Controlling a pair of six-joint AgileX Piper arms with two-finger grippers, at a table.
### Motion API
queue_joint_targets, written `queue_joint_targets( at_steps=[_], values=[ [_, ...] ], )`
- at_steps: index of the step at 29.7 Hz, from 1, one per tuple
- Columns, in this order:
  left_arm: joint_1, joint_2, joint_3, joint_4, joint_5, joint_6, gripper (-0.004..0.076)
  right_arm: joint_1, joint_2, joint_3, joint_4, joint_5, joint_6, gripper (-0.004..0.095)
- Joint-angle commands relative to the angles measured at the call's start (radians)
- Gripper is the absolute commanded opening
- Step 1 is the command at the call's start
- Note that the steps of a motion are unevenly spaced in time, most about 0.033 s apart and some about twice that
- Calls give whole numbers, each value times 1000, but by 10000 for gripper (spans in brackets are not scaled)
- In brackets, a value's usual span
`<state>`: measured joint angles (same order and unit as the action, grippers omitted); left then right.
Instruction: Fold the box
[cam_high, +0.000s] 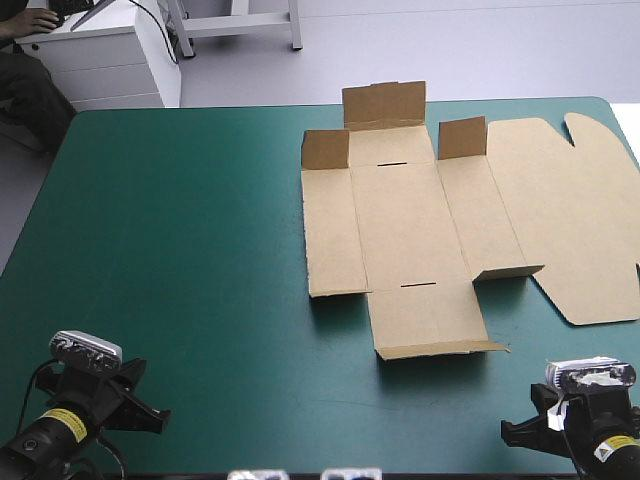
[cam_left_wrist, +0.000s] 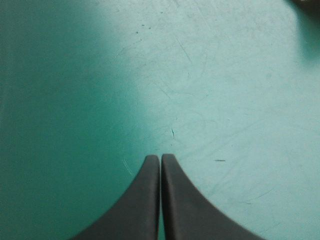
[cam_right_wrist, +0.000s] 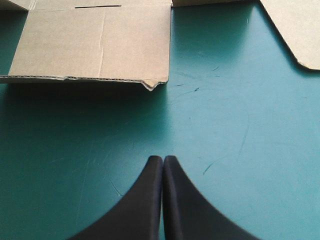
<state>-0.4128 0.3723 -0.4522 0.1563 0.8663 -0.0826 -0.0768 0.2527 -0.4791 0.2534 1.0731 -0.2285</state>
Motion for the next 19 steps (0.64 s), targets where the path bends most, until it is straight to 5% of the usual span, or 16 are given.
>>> queue_joint_targets(
  at_steps=[1,19],
  values=[
    [-4,10,-24,3,-64,-9,-8,4,10,-25,15,-56,-6,-14],
    [-4,25,-40,3,-41,-9,-8,4,10,-25,15,-56,-6,-14]
  ],
)
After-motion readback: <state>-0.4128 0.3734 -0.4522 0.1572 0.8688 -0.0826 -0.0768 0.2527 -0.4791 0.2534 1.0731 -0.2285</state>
